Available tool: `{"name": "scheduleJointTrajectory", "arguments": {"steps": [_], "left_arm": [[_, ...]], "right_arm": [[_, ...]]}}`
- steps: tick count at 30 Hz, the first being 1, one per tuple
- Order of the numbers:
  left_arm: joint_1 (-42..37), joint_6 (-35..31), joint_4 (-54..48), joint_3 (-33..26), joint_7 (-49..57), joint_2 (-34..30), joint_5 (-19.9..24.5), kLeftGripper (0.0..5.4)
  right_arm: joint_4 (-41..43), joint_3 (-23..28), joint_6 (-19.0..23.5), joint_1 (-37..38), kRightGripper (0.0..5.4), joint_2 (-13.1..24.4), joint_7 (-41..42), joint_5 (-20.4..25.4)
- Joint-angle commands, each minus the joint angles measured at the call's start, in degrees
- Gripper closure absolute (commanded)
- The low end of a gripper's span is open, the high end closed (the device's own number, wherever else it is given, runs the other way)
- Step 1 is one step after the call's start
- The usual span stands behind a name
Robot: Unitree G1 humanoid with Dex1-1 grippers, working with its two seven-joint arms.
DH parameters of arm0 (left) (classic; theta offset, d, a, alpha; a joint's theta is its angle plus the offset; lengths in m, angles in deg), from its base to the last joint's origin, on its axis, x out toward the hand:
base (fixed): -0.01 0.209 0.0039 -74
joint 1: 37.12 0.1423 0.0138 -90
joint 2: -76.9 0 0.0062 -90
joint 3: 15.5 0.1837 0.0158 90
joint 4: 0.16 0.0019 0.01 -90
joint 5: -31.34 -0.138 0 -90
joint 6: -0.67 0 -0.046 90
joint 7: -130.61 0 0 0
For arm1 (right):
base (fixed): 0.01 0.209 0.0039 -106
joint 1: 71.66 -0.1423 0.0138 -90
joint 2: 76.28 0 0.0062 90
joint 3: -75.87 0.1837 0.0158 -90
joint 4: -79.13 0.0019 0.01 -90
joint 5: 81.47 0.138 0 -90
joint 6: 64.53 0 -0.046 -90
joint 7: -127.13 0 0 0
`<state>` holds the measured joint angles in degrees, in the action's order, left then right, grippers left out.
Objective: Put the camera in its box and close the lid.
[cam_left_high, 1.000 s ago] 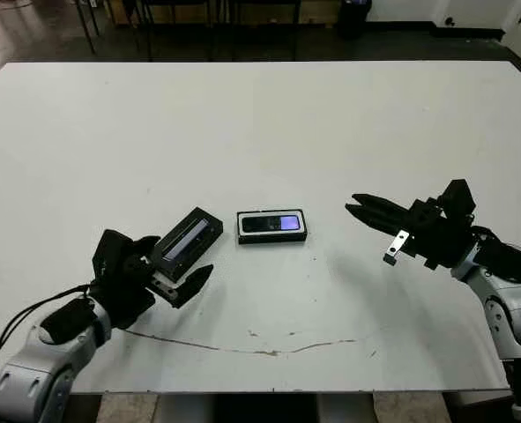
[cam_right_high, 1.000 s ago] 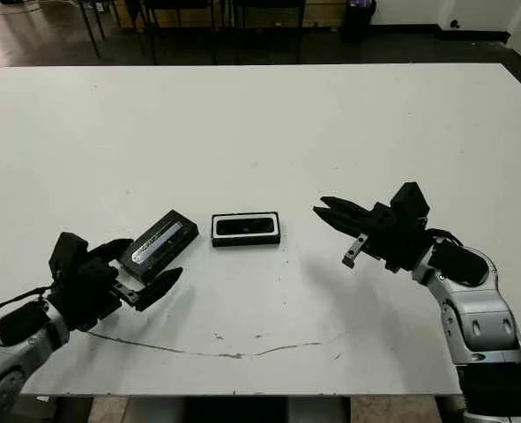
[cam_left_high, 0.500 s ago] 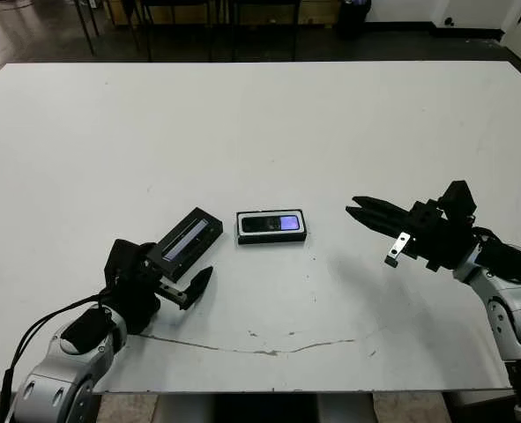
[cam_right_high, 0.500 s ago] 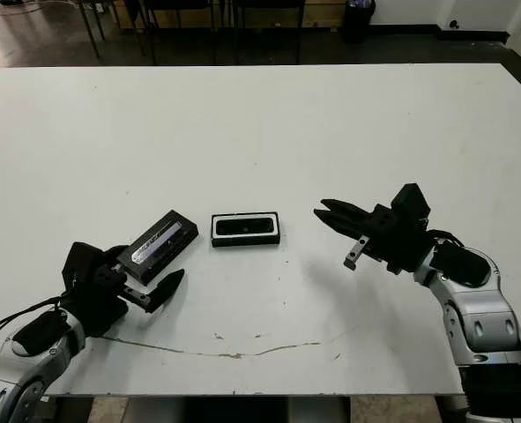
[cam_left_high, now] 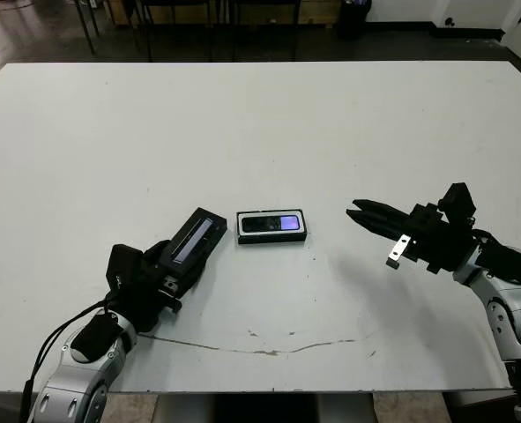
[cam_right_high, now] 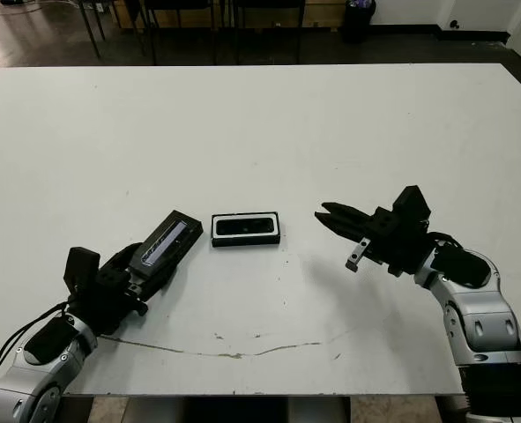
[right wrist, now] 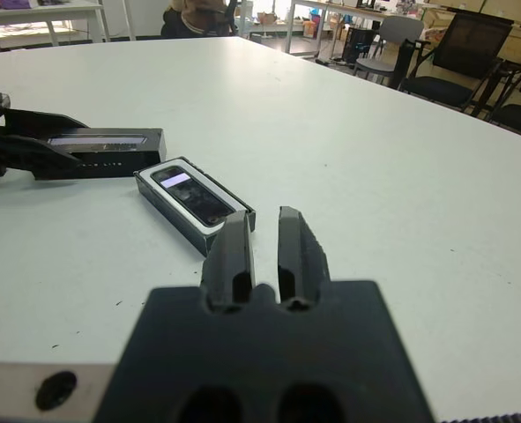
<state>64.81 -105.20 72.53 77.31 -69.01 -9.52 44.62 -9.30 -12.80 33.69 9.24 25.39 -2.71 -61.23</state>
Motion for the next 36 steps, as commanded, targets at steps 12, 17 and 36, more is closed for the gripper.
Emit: {"name": "scheduleJointTrajectory", "arguments": {"steps": [12,17,36], "left_arm": [[-1.44,2.53,-0.82,-0.42,-3.61,-4.51,-2.15,3.87],[-4.08,0.56,-2.09,-1.84,-3.38,-5.82,-2.01,3.87],[-37.23,4.50,29.14,1.93,-36.54,-16.82,2.32,3.87]], "right_arm": [[-0.76,-0.15,-0.28,0.42,5.40,0.56,-0.45,-0.86],[-1.12,-0.12,0.15,0.19,5.40,0.20,-0.51,-0.50],[-3.76,1.42,0.74,-1.72,5.40,0.74,-0.25,0.12]]}}
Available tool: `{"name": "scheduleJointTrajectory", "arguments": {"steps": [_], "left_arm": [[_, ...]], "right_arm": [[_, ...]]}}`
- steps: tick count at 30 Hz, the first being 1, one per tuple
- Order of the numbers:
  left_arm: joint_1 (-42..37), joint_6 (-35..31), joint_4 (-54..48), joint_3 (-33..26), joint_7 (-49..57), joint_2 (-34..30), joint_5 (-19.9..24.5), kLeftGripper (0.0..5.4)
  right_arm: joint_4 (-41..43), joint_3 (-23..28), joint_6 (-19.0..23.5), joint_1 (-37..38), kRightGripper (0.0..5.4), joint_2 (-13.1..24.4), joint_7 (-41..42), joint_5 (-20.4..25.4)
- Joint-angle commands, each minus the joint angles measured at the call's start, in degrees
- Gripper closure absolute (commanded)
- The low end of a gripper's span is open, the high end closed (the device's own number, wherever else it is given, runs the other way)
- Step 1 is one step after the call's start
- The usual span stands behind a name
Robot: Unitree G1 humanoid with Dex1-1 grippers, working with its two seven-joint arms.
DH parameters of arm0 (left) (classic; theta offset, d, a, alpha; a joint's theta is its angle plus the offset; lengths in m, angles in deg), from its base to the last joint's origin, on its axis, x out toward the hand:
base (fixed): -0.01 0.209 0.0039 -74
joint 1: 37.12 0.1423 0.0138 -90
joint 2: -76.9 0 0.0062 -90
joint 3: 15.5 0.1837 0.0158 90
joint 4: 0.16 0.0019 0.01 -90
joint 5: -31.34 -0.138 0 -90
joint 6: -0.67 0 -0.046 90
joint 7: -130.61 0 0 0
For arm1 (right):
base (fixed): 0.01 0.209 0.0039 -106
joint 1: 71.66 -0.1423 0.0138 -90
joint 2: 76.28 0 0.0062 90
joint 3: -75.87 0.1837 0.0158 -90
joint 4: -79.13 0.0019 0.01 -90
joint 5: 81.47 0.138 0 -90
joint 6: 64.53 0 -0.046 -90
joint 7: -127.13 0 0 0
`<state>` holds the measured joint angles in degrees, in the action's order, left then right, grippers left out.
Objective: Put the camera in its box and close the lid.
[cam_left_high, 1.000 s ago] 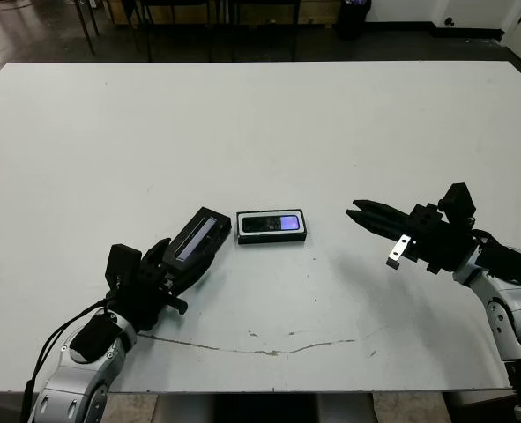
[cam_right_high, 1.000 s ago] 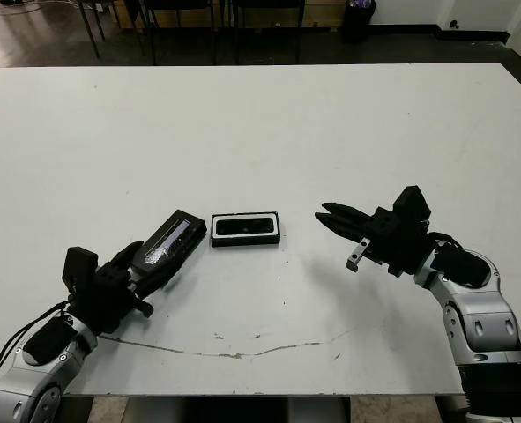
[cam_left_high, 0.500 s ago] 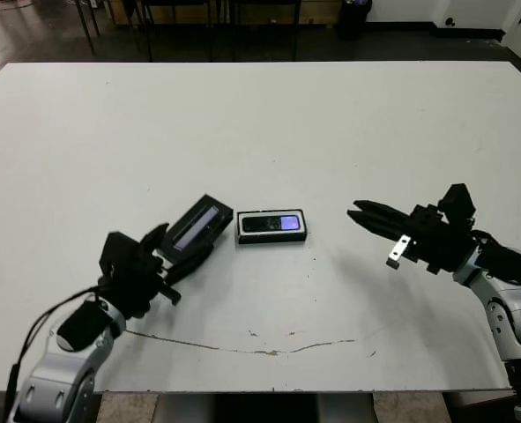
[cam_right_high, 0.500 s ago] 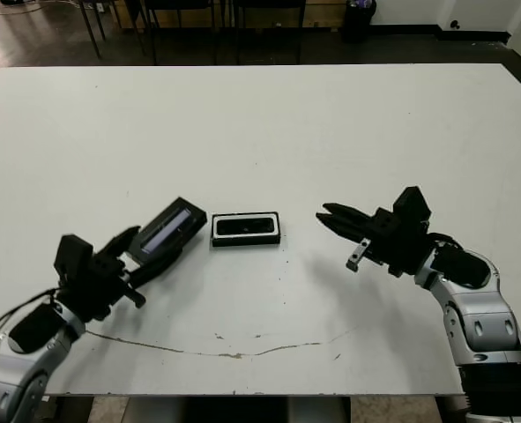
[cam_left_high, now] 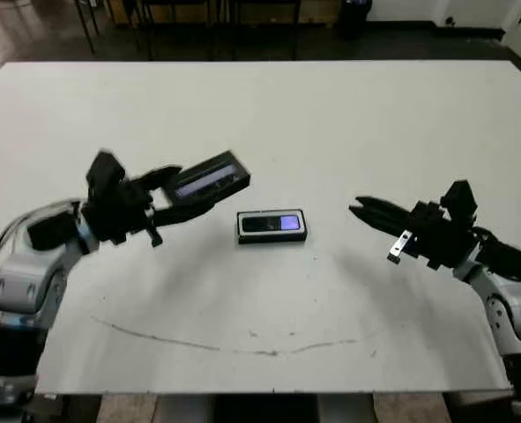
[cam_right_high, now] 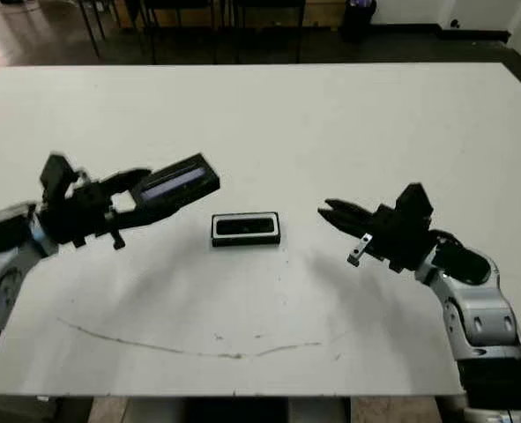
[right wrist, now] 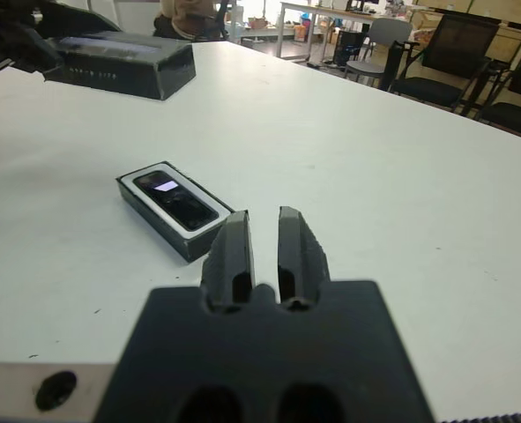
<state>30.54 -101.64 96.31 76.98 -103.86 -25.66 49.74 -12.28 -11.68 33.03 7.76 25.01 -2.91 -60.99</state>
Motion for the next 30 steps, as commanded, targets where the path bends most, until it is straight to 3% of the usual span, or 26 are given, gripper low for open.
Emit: {"name": "scheduleJointTrajectory", "arguments": {"steps": [1,10,21,30], "left_arm": [[-4.57,1.75,8.08,3.18,-2.53,-0.36,-3.74,3.87],[-14.58,6.36,26.31,6.69,-10.73,4.19,-6.38,3.87],[-19.55,15.50,42.09,8.40,-14.14,7.87,-12.04,3.87],[-20.58,12.19,45.15,5.51,-19.26,8.44,-9.74,3.87]], "right_arm": [[-0.88,0.26,1.27,-0.34,5.40,1.26,-0.08,-0.44],[-3.36,0.07,1.66,-1.47,5.40,2.23,0.44,-1.42],[-2.95,-0.57,2.11,-1.71,5.40,3.05,0.51,-2.37],[-4.57,-0.70,-0.73,-1.88,5.40,2.42,1.16,-3.05]]}}
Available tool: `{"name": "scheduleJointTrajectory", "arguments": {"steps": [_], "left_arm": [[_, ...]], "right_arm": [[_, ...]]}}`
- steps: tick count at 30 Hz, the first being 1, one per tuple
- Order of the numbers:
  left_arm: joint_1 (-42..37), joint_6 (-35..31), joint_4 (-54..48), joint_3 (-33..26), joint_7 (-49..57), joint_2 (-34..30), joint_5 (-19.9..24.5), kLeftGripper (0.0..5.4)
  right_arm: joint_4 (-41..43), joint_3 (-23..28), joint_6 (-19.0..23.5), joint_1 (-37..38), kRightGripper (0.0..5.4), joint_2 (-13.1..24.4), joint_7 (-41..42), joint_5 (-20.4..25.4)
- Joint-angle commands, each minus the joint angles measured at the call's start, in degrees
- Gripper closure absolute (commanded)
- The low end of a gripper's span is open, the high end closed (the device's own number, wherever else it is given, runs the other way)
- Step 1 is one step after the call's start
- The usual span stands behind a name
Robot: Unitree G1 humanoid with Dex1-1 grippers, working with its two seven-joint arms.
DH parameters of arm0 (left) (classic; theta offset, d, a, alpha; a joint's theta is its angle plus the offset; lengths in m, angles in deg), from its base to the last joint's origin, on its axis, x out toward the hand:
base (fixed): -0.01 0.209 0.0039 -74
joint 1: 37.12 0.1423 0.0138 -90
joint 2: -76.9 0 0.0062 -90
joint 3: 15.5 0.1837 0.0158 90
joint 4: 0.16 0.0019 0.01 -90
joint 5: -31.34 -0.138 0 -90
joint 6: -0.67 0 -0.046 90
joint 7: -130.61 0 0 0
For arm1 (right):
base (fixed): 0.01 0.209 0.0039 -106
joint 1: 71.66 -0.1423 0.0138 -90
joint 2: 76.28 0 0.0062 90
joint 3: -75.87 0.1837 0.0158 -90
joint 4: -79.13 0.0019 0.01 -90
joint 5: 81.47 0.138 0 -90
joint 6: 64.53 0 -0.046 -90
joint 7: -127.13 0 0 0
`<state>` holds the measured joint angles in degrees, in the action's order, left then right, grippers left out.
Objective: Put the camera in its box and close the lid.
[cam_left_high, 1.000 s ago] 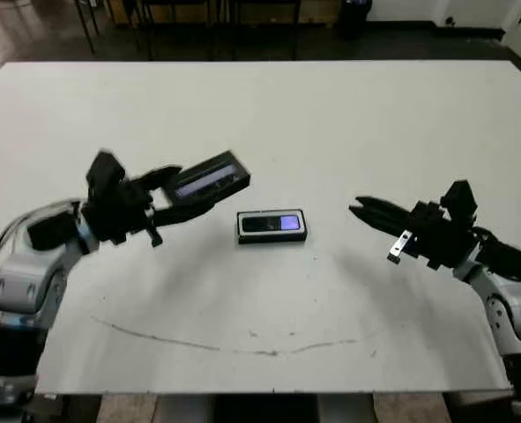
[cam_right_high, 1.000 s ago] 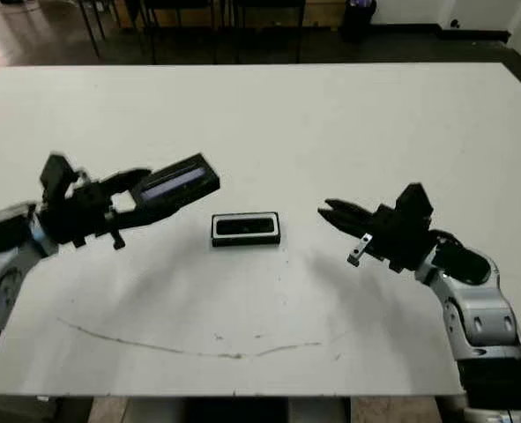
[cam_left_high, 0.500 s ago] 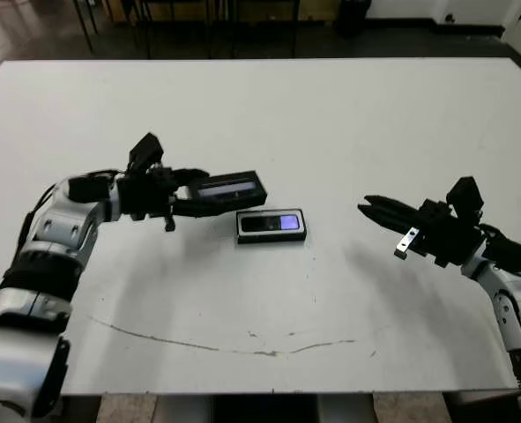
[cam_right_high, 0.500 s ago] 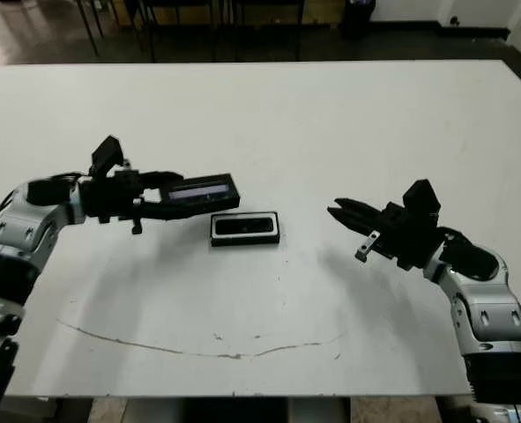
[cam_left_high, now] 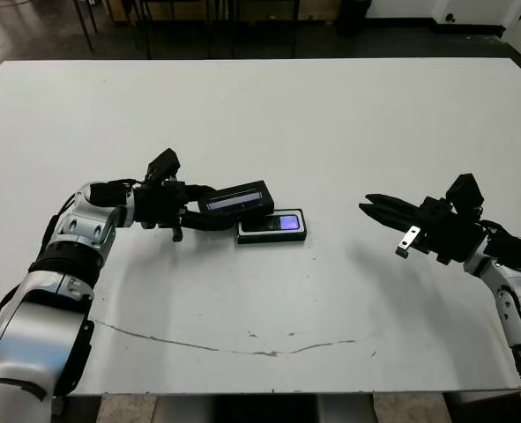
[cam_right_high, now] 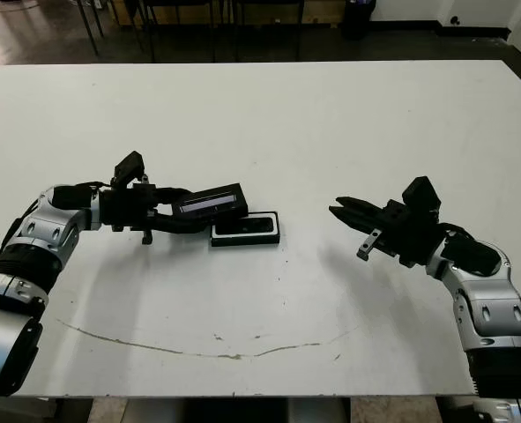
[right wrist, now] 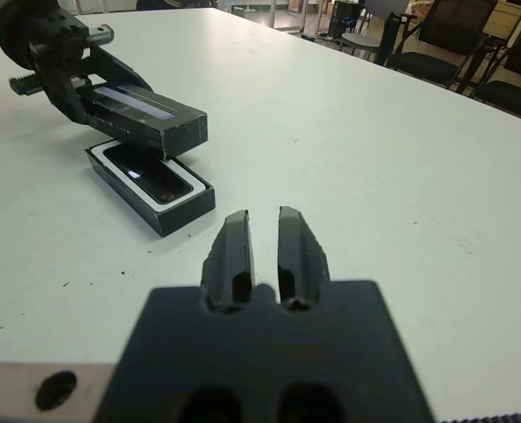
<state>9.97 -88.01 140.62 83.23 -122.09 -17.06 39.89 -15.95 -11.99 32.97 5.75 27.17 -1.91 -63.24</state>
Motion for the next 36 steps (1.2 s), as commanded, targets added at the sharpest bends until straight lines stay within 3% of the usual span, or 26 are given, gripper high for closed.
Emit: {"name": "scheduleJointTrajectory", "arguments": {"steps": [1,18,30,36], "left_arm": [[0.18,-1.44,0.74,-0.99,-1.43,-0.10,0.32,3.87],[0.43,-5.50,-2.56,-0.25,-5.51,0.74,0.19,3.87],[-0.85,-0.05,-0.53,6.21,-2.77,2.83,-7.87,3.97],[-1.56,0.84,1.54,7.47,-2.98,3.96,-9.36,3.98]], "right_arm": [[-0.82,-0.38,-0.61,0.17,5.40,0.29,0.05,-0.86],[-1.69,-0.06,-0.97,0.38,5.40,0.64,0.34,-0.78],[-2.70,0.50,-0.68,0.31,5.40,0.81,1.48,0.01],[-3.04,0.75,-0.38,0.16,5.40,0.85,1.83,0.25]]}}
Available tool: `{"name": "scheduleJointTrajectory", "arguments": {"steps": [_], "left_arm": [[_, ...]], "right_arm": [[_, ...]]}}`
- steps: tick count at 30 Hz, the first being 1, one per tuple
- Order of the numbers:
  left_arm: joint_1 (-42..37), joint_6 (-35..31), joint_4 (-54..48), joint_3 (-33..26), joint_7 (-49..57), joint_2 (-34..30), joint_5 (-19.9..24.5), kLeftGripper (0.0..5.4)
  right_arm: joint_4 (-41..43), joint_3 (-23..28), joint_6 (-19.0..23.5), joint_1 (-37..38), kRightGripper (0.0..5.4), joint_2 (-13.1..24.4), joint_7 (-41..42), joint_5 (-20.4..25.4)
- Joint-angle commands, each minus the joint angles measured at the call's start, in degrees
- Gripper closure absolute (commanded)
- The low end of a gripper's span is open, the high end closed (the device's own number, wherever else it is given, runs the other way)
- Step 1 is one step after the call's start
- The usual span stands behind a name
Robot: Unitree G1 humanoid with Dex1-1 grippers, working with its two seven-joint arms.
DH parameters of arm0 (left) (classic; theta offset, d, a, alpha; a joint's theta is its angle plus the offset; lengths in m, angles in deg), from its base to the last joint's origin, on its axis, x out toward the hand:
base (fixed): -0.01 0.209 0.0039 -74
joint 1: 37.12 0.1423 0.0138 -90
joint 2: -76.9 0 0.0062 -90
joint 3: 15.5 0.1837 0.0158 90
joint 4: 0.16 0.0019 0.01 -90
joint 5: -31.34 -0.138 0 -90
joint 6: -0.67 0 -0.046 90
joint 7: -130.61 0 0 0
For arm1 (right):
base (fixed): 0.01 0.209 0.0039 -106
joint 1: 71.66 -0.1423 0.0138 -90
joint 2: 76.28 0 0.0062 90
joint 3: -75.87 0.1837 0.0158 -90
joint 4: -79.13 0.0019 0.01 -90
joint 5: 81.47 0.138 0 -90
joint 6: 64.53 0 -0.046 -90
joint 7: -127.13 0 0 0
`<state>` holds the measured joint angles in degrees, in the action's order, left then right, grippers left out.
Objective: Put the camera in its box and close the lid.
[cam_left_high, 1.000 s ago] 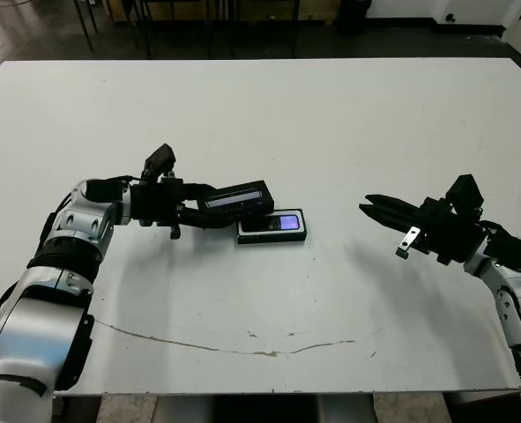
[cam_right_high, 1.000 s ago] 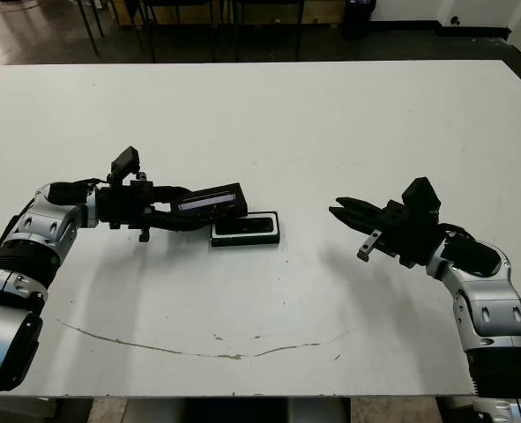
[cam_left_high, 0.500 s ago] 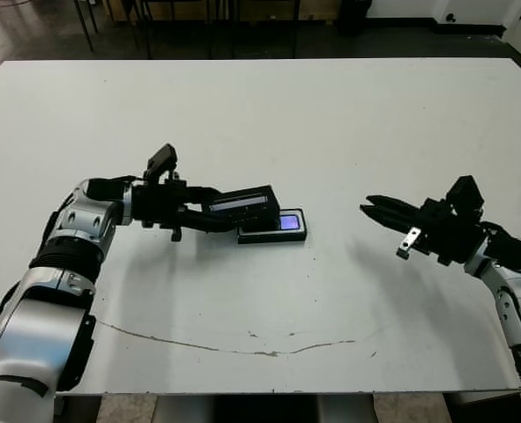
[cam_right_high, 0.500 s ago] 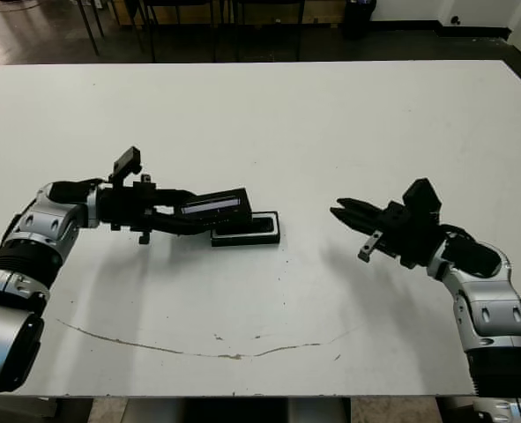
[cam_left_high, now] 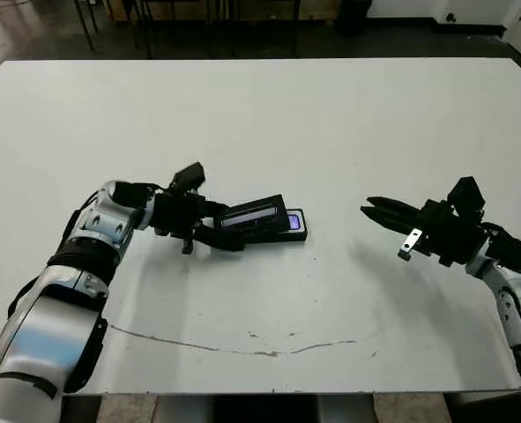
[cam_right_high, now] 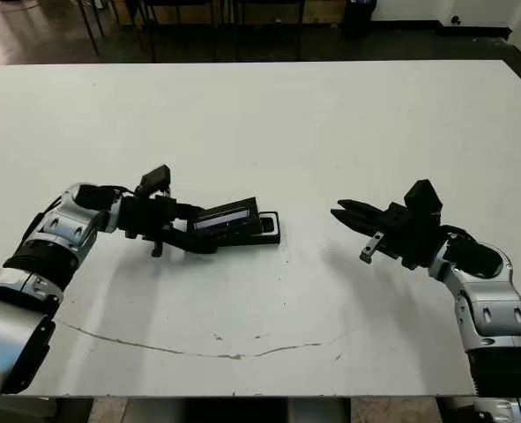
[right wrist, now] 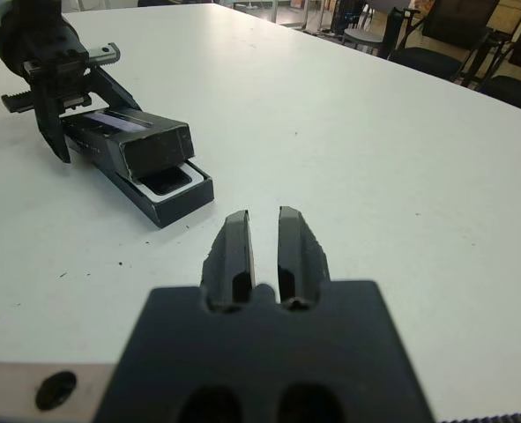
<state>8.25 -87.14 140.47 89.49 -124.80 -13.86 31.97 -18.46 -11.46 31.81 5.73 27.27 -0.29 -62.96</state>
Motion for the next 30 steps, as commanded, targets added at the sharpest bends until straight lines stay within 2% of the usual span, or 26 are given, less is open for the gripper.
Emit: {"name": "scheduleJointTrajectory", "arguments": {"steps": [1,8,11,19,26,30], "left_arm": [[0.15,0.18,1.74,1.42,0.02,0.87,-1.77,3.98],[-0.52,1.31,1.66,2.86,1.67,1.85,-3.61,3.98],[-2.36,0.38,2.50,4.90,3.46,2.91,-6.00,3.98],[-9.57,-1.20,10.93,7.82,7.61,9.31,-10.17,3.98],[-12.62,0.98,16.45,8.49,7.55,13.79,-12.63,3.98],[-13.82,-1.79,19.72,8.15,8.12,15.93,-13.64,3.98]], "right_arm": [[-0.28,0.22,0.76,0.24,5.40,0.82,0.12,-0.12],[-0.32,0.61,1.27,0.36,5.40,0.80,0.31,0.31],[-0.67,0.99,1.82,0.27,5.40,0.93,0.78,0.99],[-0.51,1.93,1.55,1.19,5.40,1.07,1.99,2.14],[3.49,3.09,3.37,3.93,5.40,1.83,0.70,2.52],[2.44,3.47,3.20,4.34,5.40,1.34,1.97,4.02]]}}
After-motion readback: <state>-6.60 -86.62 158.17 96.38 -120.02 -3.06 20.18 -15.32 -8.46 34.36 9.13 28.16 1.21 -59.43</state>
